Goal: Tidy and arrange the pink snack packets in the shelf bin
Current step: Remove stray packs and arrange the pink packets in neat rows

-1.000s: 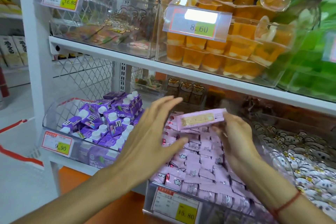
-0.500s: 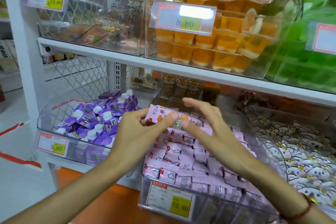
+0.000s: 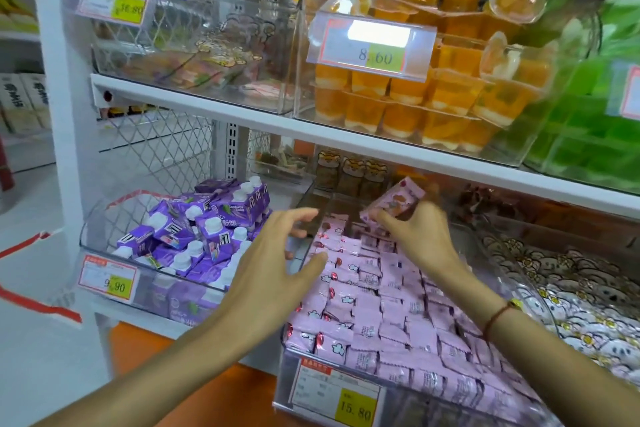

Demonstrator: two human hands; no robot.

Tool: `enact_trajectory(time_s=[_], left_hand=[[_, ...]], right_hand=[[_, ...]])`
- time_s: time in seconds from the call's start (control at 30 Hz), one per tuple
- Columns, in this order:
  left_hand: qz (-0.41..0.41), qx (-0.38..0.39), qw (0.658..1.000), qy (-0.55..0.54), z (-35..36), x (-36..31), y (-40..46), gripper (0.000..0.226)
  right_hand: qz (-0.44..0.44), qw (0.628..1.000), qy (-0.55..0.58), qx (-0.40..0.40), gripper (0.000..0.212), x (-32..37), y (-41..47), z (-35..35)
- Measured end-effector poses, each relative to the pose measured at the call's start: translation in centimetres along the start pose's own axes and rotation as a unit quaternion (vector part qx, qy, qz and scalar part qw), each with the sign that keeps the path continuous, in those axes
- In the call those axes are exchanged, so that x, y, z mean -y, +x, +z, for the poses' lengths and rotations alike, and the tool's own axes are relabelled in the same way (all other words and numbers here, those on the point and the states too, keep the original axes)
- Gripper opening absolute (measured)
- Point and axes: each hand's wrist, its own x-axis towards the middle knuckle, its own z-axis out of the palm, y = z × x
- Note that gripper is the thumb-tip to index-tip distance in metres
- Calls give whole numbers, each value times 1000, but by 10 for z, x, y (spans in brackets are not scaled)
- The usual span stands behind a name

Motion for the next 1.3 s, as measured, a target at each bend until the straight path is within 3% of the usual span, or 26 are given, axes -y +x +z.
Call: enact_trajectory(time_s=[0.1,0.27,0.4,0.5,0.53,0.63,0.7,0.8,0.9,1.0,1.1,1.17,1.3], left_hand=[[-75,25,996,-44,3,9,1,36],[-85,39,995,-42,2,15,2,20],[-87,41,995,-39,1,17,2,21],[-87,43,995,-32,1,18,2,22],[-86,42,995,-31,1,18,2,22],[-86,42,995,-27,2,18,2,22],[-84,43,995,-23,2,18,3,22],[-82,43,996,-19,2,17,3,22],[-81,37,996,-16,2,16,2,21],[-85,37,995,-19,1,14,1,20],[-90,38,995,-15,0,13,0,22],[-88,41,995,5,-1,13,1,27],[-79,60,994,55,-1,13,-3,30]], right_hand=[[-1,1000,23,-16,61,-8,11,18],[-46,999,-1,-3,68,-20,18,42],[17,996,-5,85,60,-23,31,43],[63,985,-30,156,69,-22,45,28],[65,979,-42,190,64,-22,48,22],[55,949,-53,305,21,-16,54,2],[54,931,-65,355,9,-11,56,-3],[75,893,-134,423,55,-10,52,10],[1,889,-268,372,65,-15,44,36],[-55,951,-186,240,51,-17,37,45],[-131,960,-210,128,27,-23,38,39],[-116,961,-195,156,12,-27,38,35],[-84,926,-205,304,31,-34,31,36]])
